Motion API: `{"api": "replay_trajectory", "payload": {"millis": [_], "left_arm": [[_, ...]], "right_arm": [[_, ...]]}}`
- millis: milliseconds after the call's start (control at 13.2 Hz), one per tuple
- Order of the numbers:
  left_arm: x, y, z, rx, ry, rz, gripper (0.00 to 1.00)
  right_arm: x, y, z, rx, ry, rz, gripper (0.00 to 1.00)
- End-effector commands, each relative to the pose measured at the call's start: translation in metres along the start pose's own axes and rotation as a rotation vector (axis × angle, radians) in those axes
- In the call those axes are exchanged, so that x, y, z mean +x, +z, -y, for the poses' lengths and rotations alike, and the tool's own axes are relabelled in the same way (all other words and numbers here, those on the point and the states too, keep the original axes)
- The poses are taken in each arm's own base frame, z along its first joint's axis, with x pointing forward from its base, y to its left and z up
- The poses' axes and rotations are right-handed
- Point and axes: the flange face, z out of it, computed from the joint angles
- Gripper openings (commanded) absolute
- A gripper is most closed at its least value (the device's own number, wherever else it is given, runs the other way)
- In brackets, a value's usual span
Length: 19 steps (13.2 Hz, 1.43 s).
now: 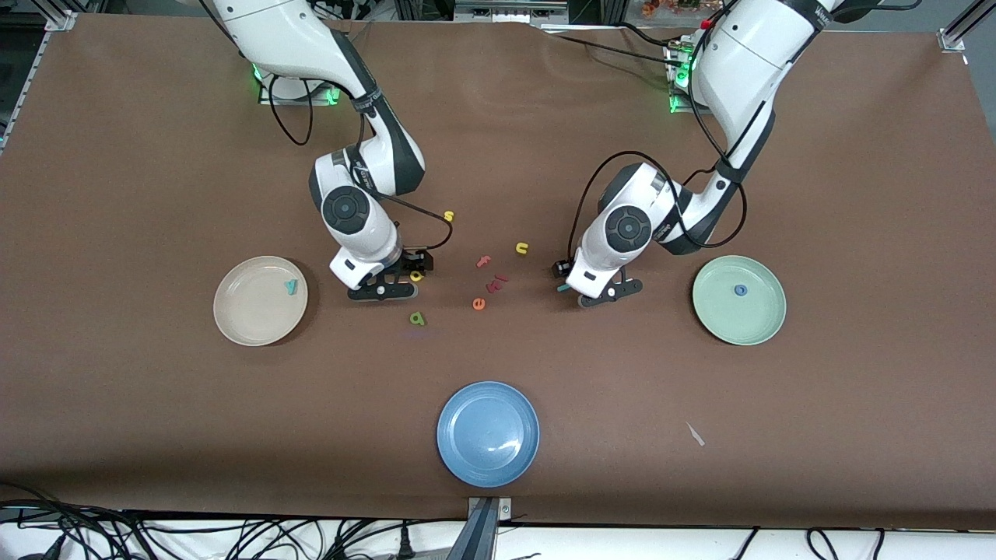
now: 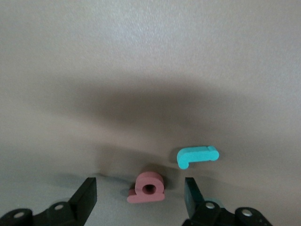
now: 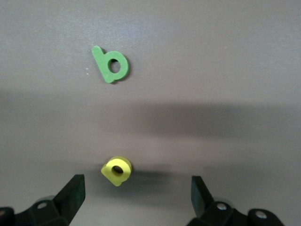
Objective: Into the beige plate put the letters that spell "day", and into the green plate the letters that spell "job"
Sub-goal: 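Move the left gripper to the pink a, the right gripper to the yellow a, then grasp the pink a and the yellow a with the left and right grippers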
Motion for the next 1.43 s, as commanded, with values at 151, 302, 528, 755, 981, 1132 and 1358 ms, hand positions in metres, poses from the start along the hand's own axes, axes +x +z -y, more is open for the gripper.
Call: {"api": "replay_trajectory", "payload": {"millis": [151, 302, 528, 755, 981, 1132, 1358], "left_arm": [[0.001, 0.002, 0.001, 0.016, 0.000, -0.020, 0.65], [-0.002, 0.003, 0.000, 0.018, 0.003, -0.019, 0.64], [-0.004, 0.003, -0.002, 0.017, -0.008, -0.019, 0.59], [-0.007, 0.004, -0.004, 0.024, -0.022, -0.015, 0.56], [-0.010, 0.004, -0.007, 0.024, -0.017, -0.013, 0.53], [-0.011, 0.005, -0.008, 0.024, -0.021, -0.013, 0.44], [-0.011, 0.005, -0.008, 0.025, -0.030, -0.013, 0.34]], "right_arm": [[0.002, 0.015, 0.013, 0.007, 0.019, -0.023, 0.99], [0.000, 0.020, 0.015, 0.003, 0.023, -0.017, 0.96], [-0.001, 0.021, 0.015, 0.002, 0.023, -0.016, 0.86], [0.000, 0.021, 0.015, 0.004, 0.024, -0.017, 0.71], [0.003, 0.020, 0.017, 0.020, 0.040, -0.018, 0.66], [0.003, 0.020, 0.017, 0.021, 0.043, -0.018, 0.64], [0.001, 0.021, 0.021, 0.032, 0.053, -0.012, 0.58]]}}
